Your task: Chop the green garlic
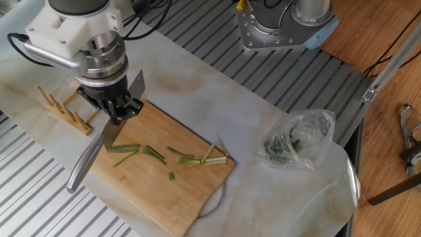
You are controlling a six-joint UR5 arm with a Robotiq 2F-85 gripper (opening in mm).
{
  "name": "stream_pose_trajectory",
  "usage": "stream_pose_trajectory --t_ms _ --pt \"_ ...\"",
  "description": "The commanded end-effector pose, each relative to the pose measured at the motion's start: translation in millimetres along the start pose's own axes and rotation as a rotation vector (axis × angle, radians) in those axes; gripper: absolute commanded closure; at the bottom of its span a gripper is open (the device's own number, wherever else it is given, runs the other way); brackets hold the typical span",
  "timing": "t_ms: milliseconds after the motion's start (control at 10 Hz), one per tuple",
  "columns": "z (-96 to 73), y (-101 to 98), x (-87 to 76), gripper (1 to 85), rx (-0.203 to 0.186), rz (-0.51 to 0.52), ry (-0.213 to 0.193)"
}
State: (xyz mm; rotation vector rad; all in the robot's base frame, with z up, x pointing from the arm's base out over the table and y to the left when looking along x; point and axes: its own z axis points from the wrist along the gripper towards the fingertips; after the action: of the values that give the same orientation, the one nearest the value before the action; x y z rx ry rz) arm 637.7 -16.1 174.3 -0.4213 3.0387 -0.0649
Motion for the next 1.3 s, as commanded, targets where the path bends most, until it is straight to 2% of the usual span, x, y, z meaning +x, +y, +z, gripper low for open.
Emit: stream_pose_trajectory --t_ms 0,300,900,1200 --pt "-0.8 3.6 1.4 84.3 -0.021 0.020 0.000" --pt "0.2 3.5 1.1 84.3 -0.021 0.029 -0.001" --pt "0.8 18.4 -2.8 84.3 -0.084 0.058 -0.014" --pt "0.9 19.2 -3.3 84.3 -0.088 0.059 -0.017"
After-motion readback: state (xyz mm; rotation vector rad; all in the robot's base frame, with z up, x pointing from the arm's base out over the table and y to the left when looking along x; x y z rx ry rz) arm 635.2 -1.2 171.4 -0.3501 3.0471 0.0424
